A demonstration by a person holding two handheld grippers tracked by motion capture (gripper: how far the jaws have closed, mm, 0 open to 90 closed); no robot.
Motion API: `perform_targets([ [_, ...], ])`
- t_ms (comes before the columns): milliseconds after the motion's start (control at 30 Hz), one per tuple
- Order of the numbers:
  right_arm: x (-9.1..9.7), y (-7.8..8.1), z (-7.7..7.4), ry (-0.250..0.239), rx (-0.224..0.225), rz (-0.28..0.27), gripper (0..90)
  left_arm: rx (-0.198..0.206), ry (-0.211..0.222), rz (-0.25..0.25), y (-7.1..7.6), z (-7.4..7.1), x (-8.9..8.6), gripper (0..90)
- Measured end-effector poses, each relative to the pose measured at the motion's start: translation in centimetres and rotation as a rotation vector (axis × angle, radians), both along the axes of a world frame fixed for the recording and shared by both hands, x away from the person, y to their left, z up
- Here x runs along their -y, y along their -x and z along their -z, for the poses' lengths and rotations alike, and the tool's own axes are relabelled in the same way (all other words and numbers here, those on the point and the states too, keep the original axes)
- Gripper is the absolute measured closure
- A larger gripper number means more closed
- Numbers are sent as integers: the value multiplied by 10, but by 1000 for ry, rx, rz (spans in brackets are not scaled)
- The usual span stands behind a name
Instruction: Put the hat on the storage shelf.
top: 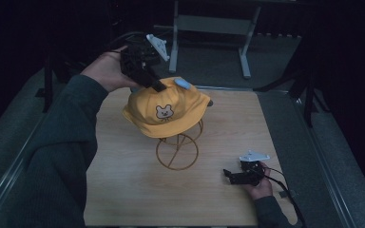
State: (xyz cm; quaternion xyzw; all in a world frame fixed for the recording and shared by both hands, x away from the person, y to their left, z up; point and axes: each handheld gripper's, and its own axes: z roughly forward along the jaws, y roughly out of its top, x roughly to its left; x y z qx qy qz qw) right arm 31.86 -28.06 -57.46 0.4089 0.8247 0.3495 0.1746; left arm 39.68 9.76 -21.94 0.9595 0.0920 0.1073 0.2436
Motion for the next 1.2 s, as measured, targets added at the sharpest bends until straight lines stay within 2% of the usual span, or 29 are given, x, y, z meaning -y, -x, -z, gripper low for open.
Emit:
perform_targets([
  [233,0,0,0,1,2,-1,111,-4,1,8,-2,1,8,810],
  [933,0,0,0,1,1,-3,111,-18,-41,19,-8,10,28,805],
  [1200,0,0,0,0,0,-2,111,-22,-39,27,-11,15,36,798],
])
